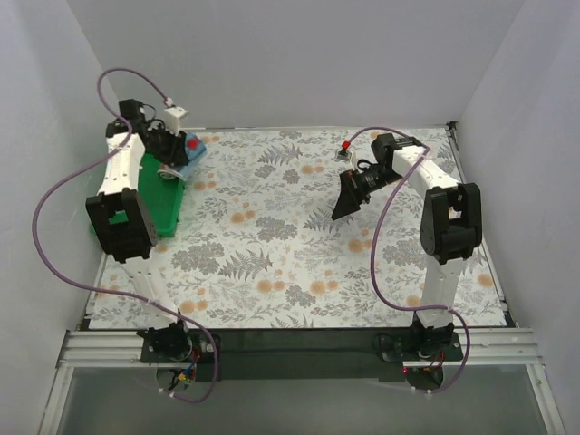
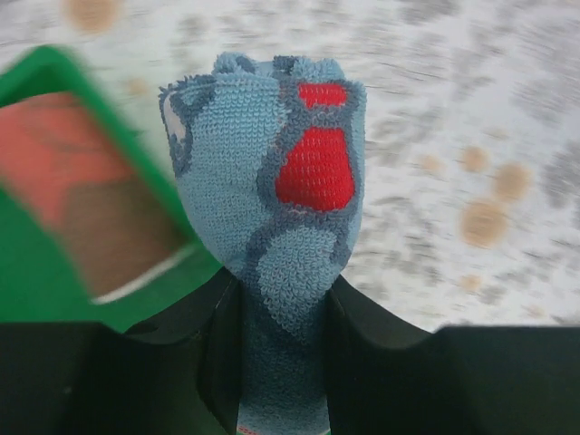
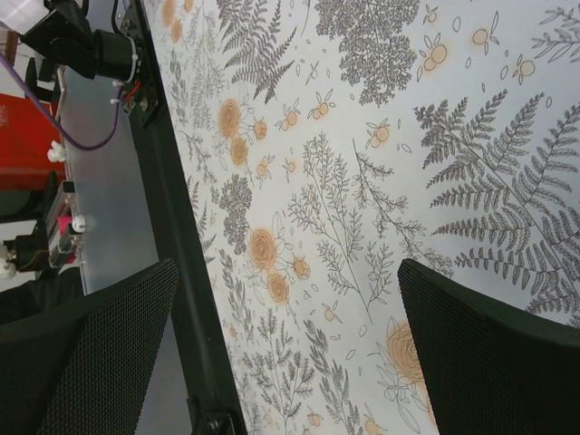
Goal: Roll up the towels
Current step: Place the rolled towel into the container
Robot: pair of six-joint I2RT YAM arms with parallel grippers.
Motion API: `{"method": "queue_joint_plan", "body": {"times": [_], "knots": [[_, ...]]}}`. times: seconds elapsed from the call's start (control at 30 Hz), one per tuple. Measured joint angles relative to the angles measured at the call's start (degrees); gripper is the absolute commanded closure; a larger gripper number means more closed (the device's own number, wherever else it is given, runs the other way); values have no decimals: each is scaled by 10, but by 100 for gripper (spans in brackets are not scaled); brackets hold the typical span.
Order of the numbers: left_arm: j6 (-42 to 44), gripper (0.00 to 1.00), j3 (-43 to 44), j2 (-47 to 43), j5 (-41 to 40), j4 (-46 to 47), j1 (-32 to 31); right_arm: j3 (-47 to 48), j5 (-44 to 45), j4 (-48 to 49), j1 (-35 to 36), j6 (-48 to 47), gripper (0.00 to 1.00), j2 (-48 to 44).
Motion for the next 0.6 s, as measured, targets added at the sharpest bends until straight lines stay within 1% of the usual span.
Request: {"method": "queue_joint_plan", "body": {"times": [0.13,0.2,0.27,0.33,0.43,0.6], "knots": [[-26,100,163,110,-22,-14,87,-16,0,-1,0,0,1,0],[-36,100,215,152,-41,-12,113,-19,0,-1,0,0,1,0],[-46,100,225,174,-66,3,127,-21,0,-1,0,-1,1,0],[-53,100,216,186,-87,18,133,-24,0,0,0,-1,1,0],[-58,100,189,197,-120,46,132,-29,0,0,0,-2,1,0],[-69,100,188,227,-158,97,128,-47,0,-1,0,-4,1,0]]}}
